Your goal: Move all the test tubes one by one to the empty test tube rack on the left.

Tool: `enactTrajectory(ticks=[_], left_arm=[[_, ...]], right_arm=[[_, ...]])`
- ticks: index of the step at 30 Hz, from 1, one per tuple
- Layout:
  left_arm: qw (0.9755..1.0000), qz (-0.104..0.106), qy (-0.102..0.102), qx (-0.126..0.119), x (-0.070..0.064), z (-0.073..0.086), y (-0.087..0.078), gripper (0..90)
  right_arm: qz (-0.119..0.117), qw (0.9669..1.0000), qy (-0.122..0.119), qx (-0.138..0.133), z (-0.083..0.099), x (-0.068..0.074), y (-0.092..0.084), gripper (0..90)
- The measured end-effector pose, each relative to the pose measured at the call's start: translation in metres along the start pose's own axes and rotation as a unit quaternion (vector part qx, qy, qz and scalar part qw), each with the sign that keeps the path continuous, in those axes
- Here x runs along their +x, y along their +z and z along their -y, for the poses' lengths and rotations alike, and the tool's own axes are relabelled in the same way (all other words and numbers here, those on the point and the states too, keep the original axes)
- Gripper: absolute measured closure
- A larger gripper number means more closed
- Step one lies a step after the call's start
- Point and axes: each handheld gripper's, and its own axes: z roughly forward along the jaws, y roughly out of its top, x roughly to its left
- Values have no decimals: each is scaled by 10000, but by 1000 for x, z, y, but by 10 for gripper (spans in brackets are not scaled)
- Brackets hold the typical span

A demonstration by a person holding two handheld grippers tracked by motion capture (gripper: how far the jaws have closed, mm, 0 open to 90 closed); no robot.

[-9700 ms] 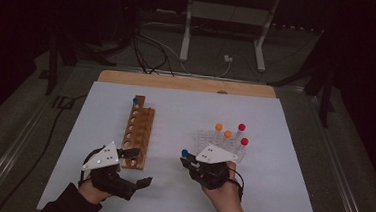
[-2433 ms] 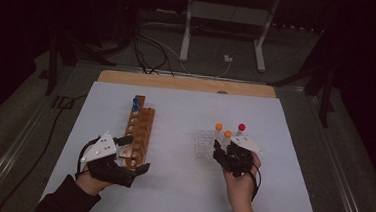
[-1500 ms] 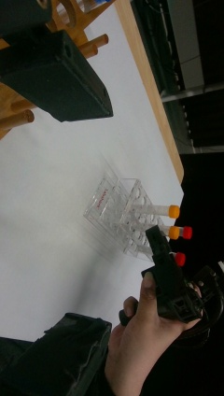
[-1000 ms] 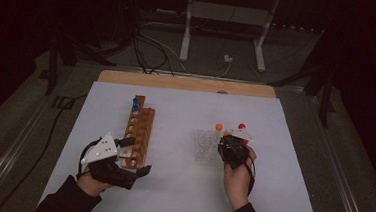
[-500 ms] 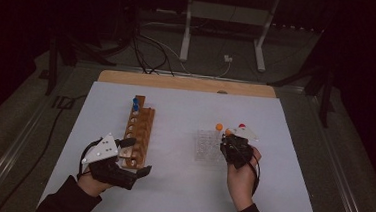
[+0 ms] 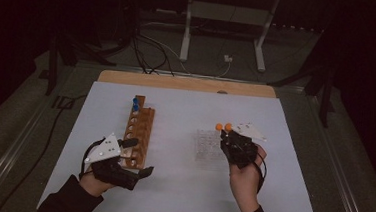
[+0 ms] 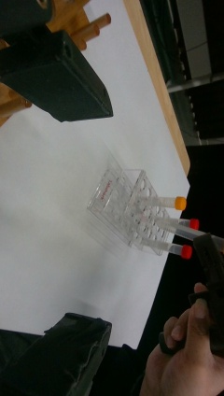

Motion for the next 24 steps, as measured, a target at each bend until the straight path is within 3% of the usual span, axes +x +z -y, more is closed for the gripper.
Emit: enactTrajectory(ticks=[5,10,12,17,24], left_arm=[[10000,40,31,53,-1,-1,2,21],[9999,127,29,36,-2,-6,4,24],[9999,133,33,-4,-2,-9,5,26],[9998,157,121,-48,-3,-17,10,40],[9994,276,224,-28,-7,-26,28,120]], right_arm=[[-444,9988,-229,7,-3,17,-8,746],[-865,9955,-392,3,-3,34,-12,746],[-1073,9935,-380,50,-2,39,-11,746],[-1453,9873,-618,157,6,53,-7,746],[-1797,9782,-968,376,24,65,1,745]])
